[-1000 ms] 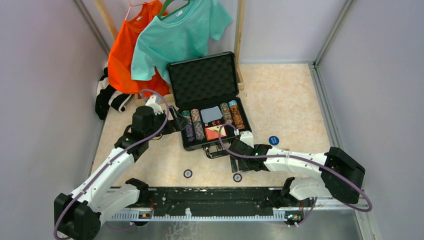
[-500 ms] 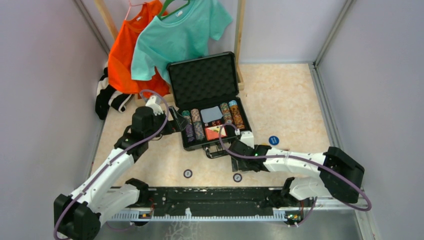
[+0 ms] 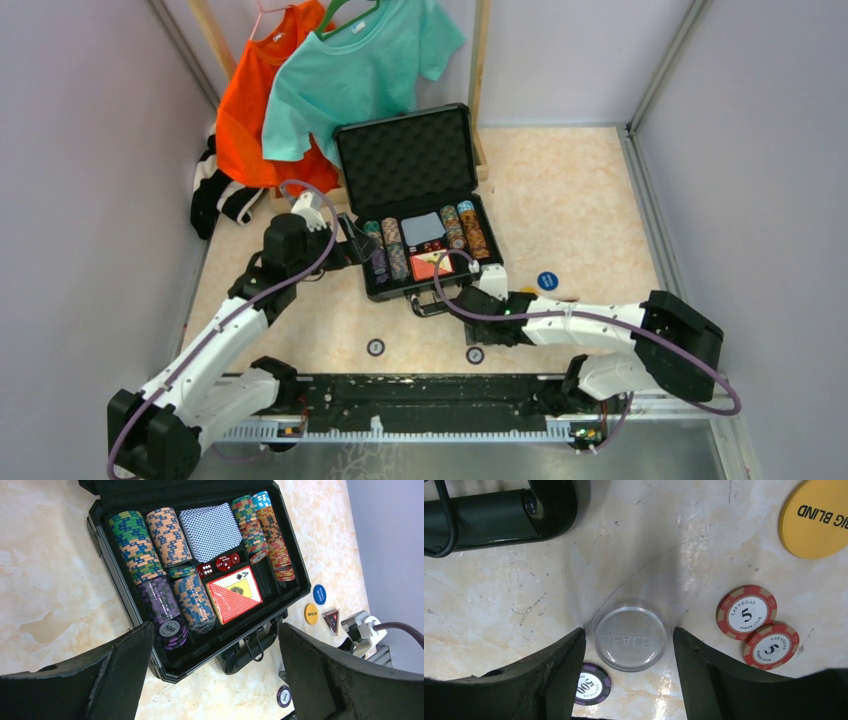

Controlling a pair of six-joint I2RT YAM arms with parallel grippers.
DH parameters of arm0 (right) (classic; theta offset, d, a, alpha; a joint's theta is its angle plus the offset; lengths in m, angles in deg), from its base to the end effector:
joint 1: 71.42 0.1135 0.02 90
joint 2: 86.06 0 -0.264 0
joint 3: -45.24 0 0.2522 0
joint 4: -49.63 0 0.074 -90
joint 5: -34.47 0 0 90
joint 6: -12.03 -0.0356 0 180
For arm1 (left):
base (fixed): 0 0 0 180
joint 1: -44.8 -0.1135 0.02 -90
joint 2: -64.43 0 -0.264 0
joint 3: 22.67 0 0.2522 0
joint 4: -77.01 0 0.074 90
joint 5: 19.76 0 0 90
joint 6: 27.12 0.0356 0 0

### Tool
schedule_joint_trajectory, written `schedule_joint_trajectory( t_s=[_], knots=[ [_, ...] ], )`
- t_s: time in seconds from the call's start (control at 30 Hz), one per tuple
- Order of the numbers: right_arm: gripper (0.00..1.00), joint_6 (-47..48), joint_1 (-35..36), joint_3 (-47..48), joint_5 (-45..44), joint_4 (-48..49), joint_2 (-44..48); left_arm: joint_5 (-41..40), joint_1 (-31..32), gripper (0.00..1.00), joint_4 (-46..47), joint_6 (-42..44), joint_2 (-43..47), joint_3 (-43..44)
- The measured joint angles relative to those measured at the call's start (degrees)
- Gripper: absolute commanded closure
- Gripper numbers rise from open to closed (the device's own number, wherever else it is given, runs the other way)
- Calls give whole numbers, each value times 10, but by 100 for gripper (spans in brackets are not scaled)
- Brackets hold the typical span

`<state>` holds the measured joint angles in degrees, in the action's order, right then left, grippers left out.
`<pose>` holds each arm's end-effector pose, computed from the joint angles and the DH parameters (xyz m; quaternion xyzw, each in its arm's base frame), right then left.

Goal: Pack up texas hold em set

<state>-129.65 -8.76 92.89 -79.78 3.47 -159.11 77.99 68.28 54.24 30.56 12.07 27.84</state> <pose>0.1069 0.1750 0.1569 -0.0588 0.9639 0.0192 0.2591 0.1909 -0.0881 0.2689 -0.0283 0.8400 -0.3024 0.4496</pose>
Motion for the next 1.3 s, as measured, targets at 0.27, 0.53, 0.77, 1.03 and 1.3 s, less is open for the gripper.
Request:
schedule_joint_trajectory(
  t_s=[0.27,0.53,0.77,1.03,1.3],
  knots=[
    [38,-18,11,7,-9,-10,-8,2,0,1,0,0,0,-2],
    [45,-26,14,7,-9,-12,-8,4,0,1,0,0,1,-3],
    [47,-36,16,7,-12,-16,-9,4,0,1,0,0,1,-6],
    [48,-41,17,12,-15,-26,-11,4,0,1,0,0,1,-7],
    [49,-24,12,47,-20,-52,-16,4,0,1,0,0,1,-7]
  ],
)
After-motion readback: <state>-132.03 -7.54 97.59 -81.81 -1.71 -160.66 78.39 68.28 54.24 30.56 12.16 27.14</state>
